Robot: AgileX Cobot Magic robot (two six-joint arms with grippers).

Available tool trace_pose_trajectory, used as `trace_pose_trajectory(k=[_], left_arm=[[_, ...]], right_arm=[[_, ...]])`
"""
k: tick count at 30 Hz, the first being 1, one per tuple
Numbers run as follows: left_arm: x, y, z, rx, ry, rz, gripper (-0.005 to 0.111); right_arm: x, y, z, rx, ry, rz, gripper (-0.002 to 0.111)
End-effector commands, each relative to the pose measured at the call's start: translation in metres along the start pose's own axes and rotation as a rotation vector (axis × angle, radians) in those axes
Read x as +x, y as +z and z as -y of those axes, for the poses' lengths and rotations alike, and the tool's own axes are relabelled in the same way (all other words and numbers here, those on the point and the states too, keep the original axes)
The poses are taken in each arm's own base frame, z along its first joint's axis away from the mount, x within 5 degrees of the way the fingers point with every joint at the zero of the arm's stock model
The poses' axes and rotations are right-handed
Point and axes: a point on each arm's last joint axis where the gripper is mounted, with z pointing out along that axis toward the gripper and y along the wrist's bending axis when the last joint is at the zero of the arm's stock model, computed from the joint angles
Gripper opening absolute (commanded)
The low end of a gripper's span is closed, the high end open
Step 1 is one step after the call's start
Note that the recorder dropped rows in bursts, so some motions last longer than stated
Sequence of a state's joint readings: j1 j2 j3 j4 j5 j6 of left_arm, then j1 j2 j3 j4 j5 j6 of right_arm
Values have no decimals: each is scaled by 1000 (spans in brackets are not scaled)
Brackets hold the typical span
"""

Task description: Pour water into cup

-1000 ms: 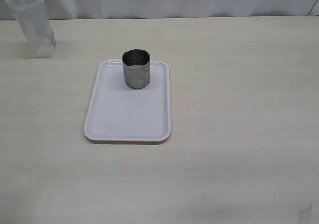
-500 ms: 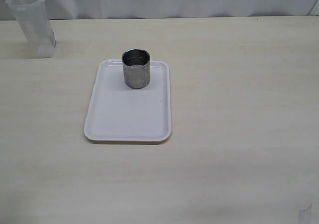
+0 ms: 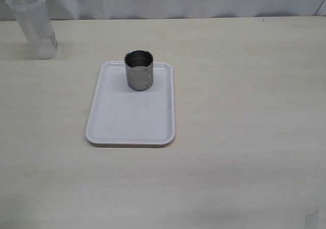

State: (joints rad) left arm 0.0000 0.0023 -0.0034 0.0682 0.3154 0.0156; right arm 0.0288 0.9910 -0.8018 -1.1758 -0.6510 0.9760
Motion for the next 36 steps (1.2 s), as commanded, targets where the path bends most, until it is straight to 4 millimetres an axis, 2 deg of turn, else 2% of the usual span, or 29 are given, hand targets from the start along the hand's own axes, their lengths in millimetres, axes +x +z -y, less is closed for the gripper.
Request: trace_pose_trajectory(k=[1, 5, 9, 11, 14, 20, 26, 29, 36], left_arm=[[1, 0, 0, -1, -9, 3, 0], [1, 0, 0, -1, -9, 3, 0], [1, 0, 0, -2, -7, 3, 0], [1, 0, 0, -2, -7, 3, 0], [1, 0, 0, -2, -7, 3, 0], [1, 0, 0, -2, -7, 3, 0], [1, 0, 0, -2, -7, 3, 0], [1, 0, 0, -2, -7, 3, 0], [0, 0, 0, -1, -9, 5, 0]], right_arm=[[0, -1, 1, 13, 10, 1, 4], [2, -1, 2, 30, 25, -6, 4], [8, -4, 11, 146, 253, 79, 4], [17, -10, 14, 231, 211, 94, 4], [27, -15, 12, 255, 190, 99, 4], [29, -33, 7, 331, 37, 113, 4], [29, -66, -6, 428, -28, 166, 4], [33, -80, -15, 438, -111, 162, 4], [46, -112, -36, 474, -139, 207, 4]])
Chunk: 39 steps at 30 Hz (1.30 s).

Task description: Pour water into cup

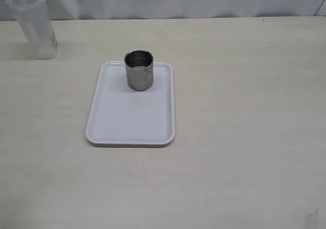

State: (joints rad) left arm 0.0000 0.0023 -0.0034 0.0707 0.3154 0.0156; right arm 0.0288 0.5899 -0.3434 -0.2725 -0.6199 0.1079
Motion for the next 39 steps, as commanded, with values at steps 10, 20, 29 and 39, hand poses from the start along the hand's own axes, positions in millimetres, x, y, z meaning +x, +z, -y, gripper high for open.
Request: trace_pose_trajectory(k=[10, 20, 29, 39], left_arm=[[0, 0, 0, 0, -11, 5, 0], [0, 0, 0, 0, -11, 5, 0], [0, 0, 0, 0, -11, 5, 0], [0, 0, 0, 0, -11, 5, 0]], right_arm=[[29, -62, -11, 26, -118, 26, 4], [51, -87, -10, 106, -93, -27, 4], [61, -94, -11, 104, -89, -145, 4], [74, -107, -12, 91, -127, -313, 4]])
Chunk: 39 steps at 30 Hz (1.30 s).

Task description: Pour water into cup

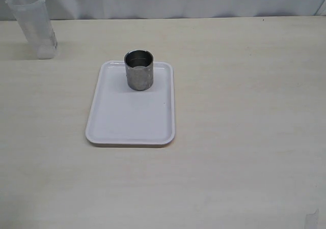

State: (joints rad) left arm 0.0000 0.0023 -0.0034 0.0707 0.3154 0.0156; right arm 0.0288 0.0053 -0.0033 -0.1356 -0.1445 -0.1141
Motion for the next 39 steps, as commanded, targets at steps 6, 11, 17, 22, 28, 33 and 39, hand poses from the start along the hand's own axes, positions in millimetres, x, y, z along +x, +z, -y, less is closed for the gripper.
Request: trace_pose_trajectory(k=[6, 11, 17, 22, 28, 33, 39], left_arm=[[0, 0, 0, 0, -11, 5, 0], [0, 0, 0, 0, -11, 5, 0], [0, 0, 0, 0, -11, 5, 0], [0, 0, 0, 0, -11, 5, 0], [0, 0, 0, 0, -11, 5, 0], [0, 0, 0, 0, -11, 5, 0], [0, 0, 0, 0, -11, 5, 0]], right_arm=[[20, -3, -2, -18, 18, -215, 4], [31, -6, -4, -31, 82, -336, 4], [41, -10, -7, -31, 211, -463, 4], [41, -10, -7, -28, 223, -462, 4], [41, -10, -7, -27, 209, -466, 4], [42, -11, -7, -28, 209, -476, 4], [42, -11, -7, -28, 209, -479, 4]])
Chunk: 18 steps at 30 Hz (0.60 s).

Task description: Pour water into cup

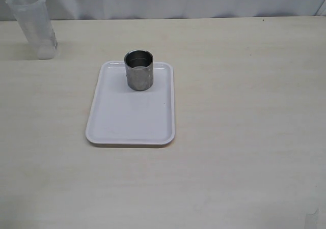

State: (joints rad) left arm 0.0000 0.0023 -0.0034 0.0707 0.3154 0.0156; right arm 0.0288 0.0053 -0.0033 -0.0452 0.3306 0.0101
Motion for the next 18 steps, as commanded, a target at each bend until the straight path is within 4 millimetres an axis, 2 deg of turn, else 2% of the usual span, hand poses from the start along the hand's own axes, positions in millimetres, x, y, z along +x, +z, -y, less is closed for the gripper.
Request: trace_pose_trajectory(k=[1, 18], left_arm=[[0, 0, 0, 0, -11, 5, 0], [0, 0, 0, 0, -11, 5, 0]], right_arm=[[2, 0, 0, 6, -2, -6, 4], [2, 0, 0, 5, 2, -10, 4]])
